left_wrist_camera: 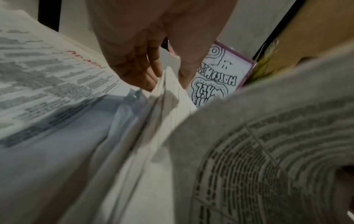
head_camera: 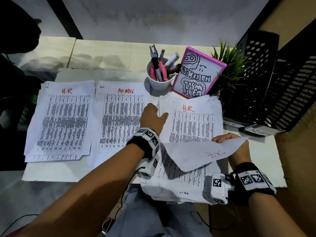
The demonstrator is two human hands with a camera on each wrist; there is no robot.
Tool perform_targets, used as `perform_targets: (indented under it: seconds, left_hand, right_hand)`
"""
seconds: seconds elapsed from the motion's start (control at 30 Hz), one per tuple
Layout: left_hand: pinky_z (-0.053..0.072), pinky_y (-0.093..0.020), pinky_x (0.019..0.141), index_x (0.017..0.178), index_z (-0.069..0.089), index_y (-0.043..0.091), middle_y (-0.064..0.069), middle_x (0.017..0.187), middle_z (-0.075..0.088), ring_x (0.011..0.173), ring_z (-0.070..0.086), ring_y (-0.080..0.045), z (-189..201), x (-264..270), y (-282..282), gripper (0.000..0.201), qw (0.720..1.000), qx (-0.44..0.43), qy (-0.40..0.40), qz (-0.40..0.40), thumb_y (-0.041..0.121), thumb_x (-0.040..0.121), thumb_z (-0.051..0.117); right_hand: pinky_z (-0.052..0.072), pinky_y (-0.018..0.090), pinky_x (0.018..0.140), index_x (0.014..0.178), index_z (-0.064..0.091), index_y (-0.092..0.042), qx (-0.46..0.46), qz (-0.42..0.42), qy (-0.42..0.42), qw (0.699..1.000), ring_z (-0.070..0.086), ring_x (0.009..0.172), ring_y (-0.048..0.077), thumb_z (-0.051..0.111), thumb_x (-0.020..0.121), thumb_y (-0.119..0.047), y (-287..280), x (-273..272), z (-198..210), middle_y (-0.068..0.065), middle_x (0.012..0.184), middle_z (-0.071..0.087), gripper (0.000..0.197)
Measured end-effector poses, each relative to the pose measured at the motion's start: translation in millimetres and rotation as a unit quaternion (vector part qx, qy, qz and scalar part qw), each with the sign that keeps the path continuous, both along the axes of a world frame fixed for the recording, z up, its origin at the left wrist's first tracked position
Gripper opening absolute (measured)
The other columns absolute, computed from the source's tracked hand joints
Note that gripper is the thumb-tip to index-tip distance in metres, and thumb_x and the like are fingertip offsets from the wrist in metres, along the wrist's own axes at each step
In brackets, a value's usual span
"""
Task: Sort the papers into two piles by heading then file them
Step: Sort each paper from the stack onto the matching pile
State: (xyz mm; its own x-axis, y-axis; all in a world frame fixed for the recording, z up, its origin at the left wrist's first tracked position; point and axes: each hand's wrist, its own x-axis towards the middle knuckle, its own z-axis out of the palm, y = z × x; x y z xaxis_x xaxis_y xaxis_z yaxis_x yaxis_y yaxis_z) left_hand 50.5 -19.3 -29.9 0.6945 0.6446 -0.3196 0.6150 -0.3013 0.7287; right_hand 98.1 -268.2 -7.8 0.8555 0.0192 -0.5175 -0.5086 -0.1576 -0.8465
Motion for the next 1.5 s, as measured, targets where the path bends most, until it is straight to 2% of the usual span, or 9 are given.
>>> perform_targets:
  seconds: [0.13,0.33,0.57,0.8,0.93,1.03,1.13,1.33,1.5]
  left_hand:
    - [0.038,-0.034,0.069,0.105,0.047,0.002,-0.013,0.107,0.051,0.09,0.053,-0.032,-6,2,-8,0.054,0.996,0.062,0.014,-0.062,0.024,0.069,0.08]
    - [0.051,-0.043,0.076,0.108,0.052,0.003,-0.016,0.1,0.064,0.09,0.061,-0.035,-7,3,-7,0.033,0.995,0.083,0.006,-0.063,0.009,0.08,0.069]
    - [0.054,-0.041,0.067,0.112,0.057,0.008,-0.015,0.09,0.069,0.076,0.065,-0.032,-11,-13,6,0.02,0.993,0.079,-0.046,-0.069,0.012,0.093,0.053]
    - [0.047,-0.034,0.056,0.139,0.046,0.017,-0.018,0.074,0.067,0.054,0.055,-0.026,-8,-29,11,0.044,0.978,0.11,-0.122,-0.126,0.01,0.096,0.05]
    - [0.057,-0.034,0.08,0.115,0.068,0.008,-0.017,0.116,0.065,0.086,0.069,-0.019,-11,-33,9,0.028,0.961,0.148,-0.214,-0.094,0.007,0.089,0.06]
    - [0.051,-0.024,0.092,0.101,0.073,0.005,-0.012,0.121,0.064,0.099,0.063,-0.005,-4,-34,2,0.019,0.961,0.065,-0.263,-0.052,0.001,0.085,0.063]
    - [0.053,-0.016,0.079,0.092,0.072,0.013,-0.003,0.093,0.073,0.08,0.064,0.007,10,-39,-7,0.024,0.962,-0.104,-0.251,-0.01,-0.006,0.085,0.059]
    - [0.049,-0.01,0.066,0.076,0.065,0.011,0.001,0.072,0.064,0.064,0.06,0.006,33,-46,-17,0.028,0.943,-0.243,-0.226,-0.023,-0.015,0.082,0.056]
    - [0.048,-0.016,0.055,0.071,0.062,0.008,-0.005,0.063,0.058,0.055,0.053,-0.005,38,-44,-18,0.018,0.933,-0.281,-0.225,-0.004,0.003,0.088,0.061]
  right_hand:
    - [0.05,0.023,0.054,0.058,0.05,-0.003,0.014,-0.001,-0.031,0.999,0.058,0.05,0.018,0.042,0.067,-0.007,6,-8,11,0.013,0.057,0.062,0.013]
    - [0.046,0.015,0.044,0.059,0.046,-0.005,0.067,-0.048,-0.029,0.996,0.054,0.041,0.017,0.025,0.082,0.014,20,-16,24,0.012,0.047,0.057,0.037]
    - [0.05,0.019,0.048,0.058,0.051,-0.001,0.058,-0.035,-0.033,0.997,0.059,0.046,0.015,0.033,0.076,0.02,13,-11,13,0.007,0.049,0.062,0.032]
    - [0.045,0.013,0.048,0.07,0.056,0.005,0.123,-0.047,-0.024,0.991,0.062,0.055,0.012,0.035,0.065,0.026,16,-8,14,0.007,0.058,0.066,0.03]
    - [0.047,0.015,0.048,0.069,0.054,0.004,0.134,-0.052,-0.023,0.989,0.062,0.053,0.012,0.032,0.063,0.028,21,-7,19,0.008,0.06,0.063,0.034]
    - [0.05,0.017,0.053,0.081,0.059,0.008,0.097,-0.05,-0.023,0.994,0.065,0.065,0.008,0.037,0.064,0.031,19,-2,14,0.007,0.079,0.066,0.037]
    - [0.052,0.018,0.058,0.11,0.06,0.003,0.086,-0.058,-0.015,0.995,0.066,0.08,0.012,0.039,0.063,0.033,16,2,9,0.005,0.094,0.069,0.059]
    - [0.049,0.016,0.048,0.087,0.054,0.006,0.135,-0.048,-0.036,0.989,0.064,0.052,0.005,0.037,0.065,0.035,20,-3,28,-0.006,0.054,0.066,0.04]
    - [0.057,0.023,0.06,0.112,0.049,0.0,0.126,-0.08,-0.028,0.988,0.066,0.074,0.015,0.052,0.068,0.025,18,-1,17,0.01,0.088,0.066,0.05]
